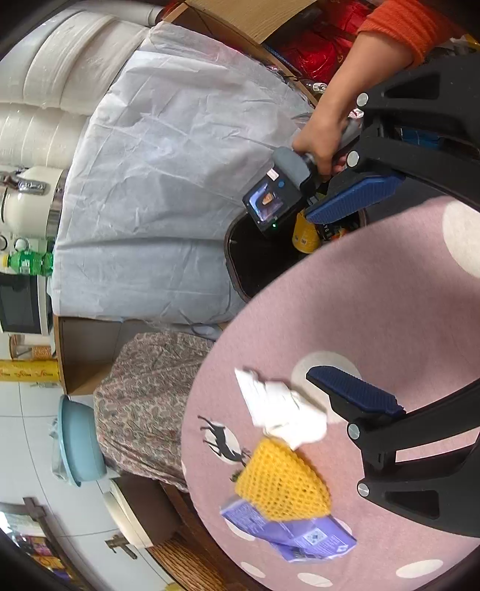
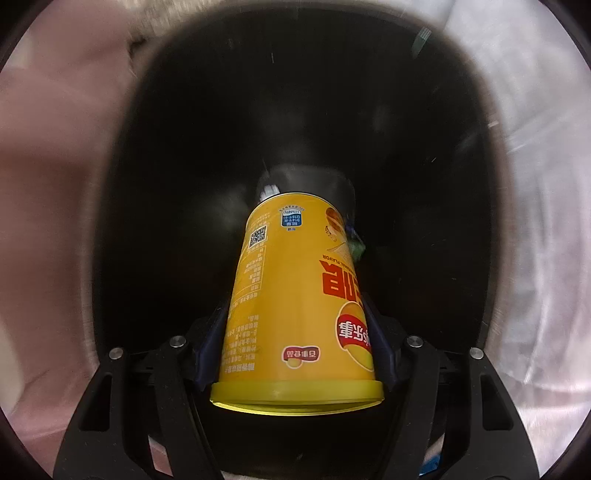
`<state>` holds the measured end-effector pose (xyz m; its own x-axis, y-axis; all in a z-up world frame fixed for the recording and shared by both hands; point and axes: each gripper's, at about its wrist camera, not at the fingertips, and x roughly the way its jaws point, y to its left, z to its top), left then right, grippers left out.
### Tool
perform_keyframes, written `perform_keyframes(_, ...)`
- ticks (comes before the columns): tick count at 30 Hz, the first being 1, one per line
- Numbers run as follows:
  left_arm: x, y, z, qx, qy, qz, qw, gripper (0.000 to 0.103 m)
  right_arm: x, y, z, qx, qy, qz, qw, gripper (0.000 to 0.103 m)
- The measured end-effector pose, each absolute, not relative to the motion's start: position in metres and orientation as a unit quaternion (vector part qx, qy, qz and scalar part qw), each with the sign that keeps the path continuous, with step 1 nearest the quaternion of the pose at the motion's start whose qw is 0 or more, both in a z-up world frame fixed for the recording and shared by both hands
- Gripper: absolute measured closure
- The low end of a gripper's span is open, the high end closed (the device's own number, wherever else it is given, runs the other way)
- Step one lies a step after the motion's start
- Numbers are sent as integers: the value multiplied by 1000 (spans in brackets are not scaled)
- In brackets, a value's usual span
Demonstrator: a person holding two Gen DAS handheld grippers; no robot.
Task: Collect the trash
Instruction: 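Open both tools to drop the orange peel and chip can into the bin, then move both tools back over the table toward the remaining trash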
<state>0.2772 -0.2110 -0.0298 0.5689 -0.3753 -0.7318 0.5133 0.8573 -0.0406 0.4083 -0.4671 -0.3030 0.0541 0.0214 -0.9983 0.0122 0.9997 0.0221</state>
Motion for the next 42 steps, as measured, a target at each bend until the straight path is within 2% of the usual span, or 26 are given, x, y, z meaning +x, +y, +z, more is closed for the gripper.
perform_keyframes(8,276,-194,-27,91,385,-241,886,24,425,-459,-339,-8,732,-10,681,36)
perform_keyframes(12,277,-191,-28,90,386,-239,887,24,427,-465,-342,9,728,-11,685,25)
perform_keyframes(15,276,-188,-30,86,387,-237,887,23,419,-465,-329,27,708,-7,706,25)
perform_keyframes(22,271,-166,-35,75,390,-225,890,22,385,-463,-270,43,614,-4,788,25)
perform_keyframes(31,256,-101,-42,48,397,-167,901,21,300,-440,-157,33,468,12,883,25)
perform_keyframes(42,231,-35,-60,13,416,-106,903,21,245,-379,-79,32,364,83,927,22)
